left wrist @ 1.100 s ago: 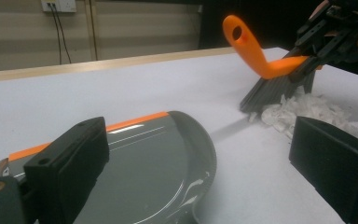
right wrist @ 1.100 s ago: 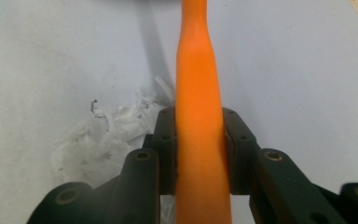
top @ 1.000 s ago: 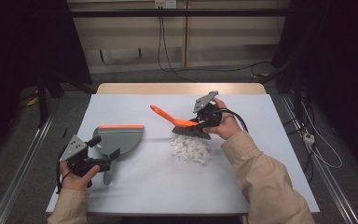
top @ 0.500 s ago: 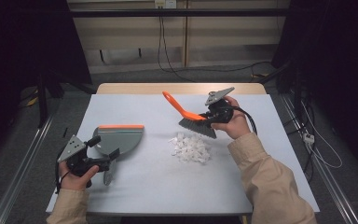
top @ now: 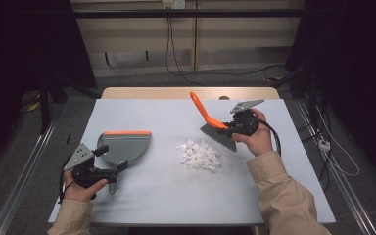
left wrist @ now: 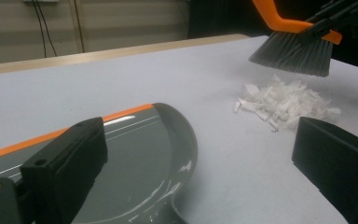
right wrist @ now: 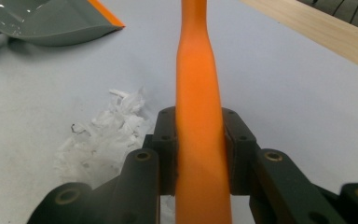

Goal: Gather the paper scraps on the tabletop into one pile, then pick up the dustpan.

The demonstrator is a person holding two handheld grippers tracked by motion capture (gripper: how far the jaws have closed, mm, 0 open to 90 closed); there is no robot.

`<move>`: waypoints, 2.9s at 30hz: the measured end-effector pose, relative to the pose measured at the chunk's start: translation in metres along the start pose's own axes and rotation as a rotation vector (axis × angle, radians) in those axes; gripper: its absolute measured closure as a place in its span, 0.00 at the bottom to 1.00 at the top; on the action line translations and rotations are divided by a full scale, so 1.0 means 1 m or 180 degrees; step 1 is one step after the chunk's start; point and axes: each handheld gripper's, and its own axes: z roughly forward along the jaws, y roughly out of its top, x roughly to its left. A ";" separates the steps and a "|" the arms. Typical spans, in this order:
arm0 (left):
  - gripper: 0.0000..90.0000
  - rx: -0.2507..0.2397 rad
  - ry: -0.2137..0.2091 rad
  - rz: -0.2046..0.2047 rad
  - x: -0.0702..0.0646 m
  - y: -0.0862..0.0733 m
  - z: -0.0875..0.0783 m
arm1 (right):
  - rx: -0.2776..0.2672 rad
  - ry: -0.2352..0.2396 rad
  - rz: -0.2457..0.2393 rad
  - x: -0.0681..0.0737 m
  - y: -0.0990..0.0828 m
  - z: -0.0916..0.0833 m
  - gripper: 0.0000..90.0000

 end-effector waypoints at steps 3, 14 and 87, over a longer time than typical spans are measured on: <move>0.04 0.0066 -0.0024 -0.0001 -0.003 -0.001 -0.001 | -0.0026 -0.0150 0.0065 0.003 -0.005 -0.005 0.80; 0.10 0.0180 0.0087 -0.0003 -0.007 -0.005 -0.011 | -0.0231 -0.0224 0.0459 0.011 -0.021 -0.019 0.80; 0.69 0.1251 0.0975 -0.0384 0.005 -0.021 0.023 | -0.0309 -0.0349 0.0456 0.021 -0.036 -0.033 0.80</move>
